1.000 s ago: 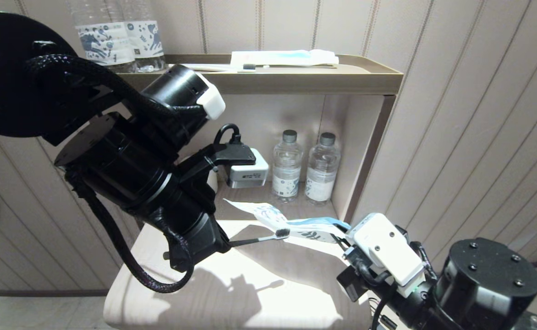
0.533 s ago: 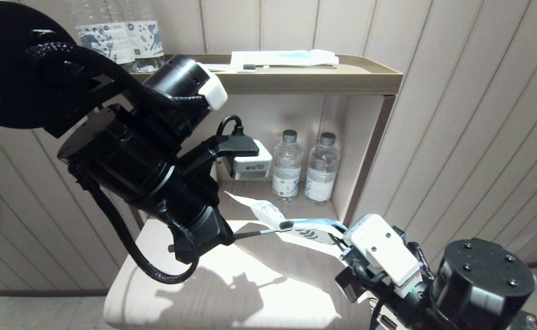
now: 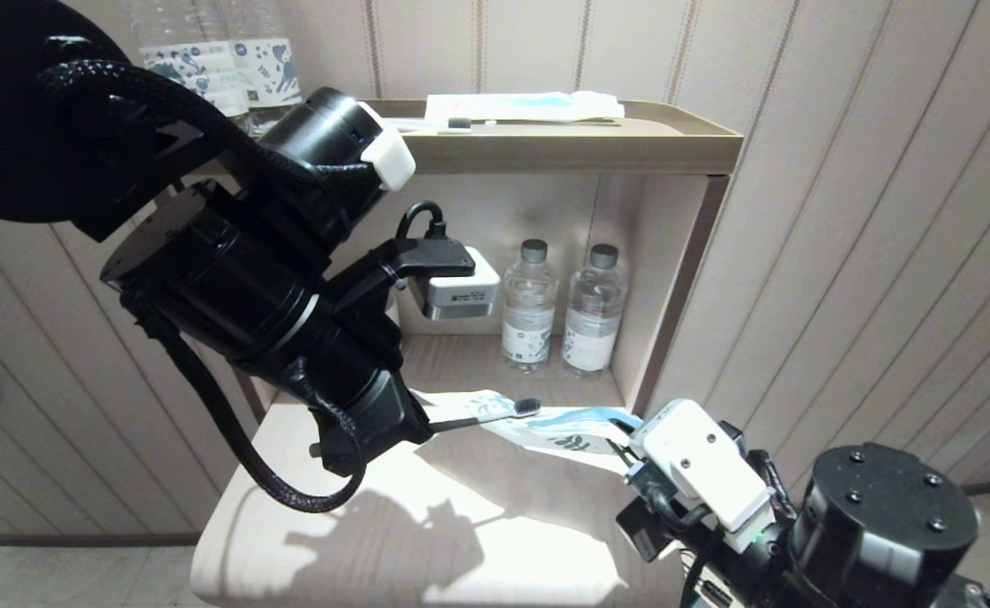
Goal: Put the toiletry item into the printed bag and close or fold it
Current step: Place the toothbrush in the storage bag
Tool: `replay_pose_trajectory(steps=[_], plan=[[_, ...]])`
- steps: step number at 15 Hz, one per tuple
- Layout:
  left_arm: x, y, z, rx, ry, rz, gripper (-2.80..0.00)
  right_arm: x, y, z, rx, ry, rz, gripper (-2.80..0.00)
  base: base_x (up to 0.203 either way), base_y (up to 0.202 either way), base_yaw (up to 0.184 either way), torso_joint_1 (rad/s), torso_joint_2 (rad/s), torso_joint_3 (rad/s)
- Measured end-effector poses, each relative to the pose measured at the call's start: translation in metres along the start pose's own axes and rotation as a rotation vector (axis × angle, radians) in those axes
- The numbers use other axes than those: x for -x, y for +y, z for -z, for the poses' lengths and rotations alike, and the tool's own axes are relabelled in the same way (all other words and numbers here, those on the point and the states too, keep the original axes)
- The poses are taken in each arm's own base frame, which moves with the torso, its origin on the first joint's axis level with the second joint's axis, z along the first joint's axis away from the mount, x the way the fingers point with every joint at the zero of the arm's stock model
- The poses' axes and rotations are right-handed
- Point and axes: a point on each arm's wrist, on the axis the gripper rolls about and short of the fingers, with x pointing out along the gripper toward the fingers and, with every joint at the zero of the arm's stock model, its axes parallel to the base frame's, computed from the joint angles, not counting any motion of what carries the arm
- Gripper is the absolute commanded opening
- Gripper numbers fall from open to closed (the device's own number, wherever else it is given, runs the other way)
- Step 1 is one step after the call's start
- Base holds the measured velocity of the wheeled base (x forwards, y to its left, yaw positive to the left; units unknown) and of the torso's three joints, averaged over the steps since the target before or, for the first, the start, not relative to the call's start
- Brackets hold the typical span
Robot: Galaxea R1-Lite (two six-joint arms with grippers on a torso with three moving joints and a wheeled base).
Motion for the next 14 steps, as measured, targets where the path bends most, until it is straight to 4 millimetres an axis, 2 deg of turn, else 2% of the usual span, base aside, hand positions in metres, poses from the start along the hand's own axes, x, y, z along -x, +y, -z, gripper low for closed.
replay_pose_trajectory(steps=[7, 14], plan=[[-0.007, -0.002, 0.006, 0.005, 0.039, 0.021, -2.80, -0.003, 0.001, -0.001, -0.017, -0.035, 0.019, -2.80, 0.000, 0.000, 0.000, 0.000, 0.00, 0.000], [-0.017, -0.002, 0.008, 0.003, 0.059, 0.033, -2.80, -0.008, 0.007, 0.007, -0.009, -0.022, 0.013, -2.80, 0.000, 0.000, 0.000, 0.000, 0.00, 0.000]])
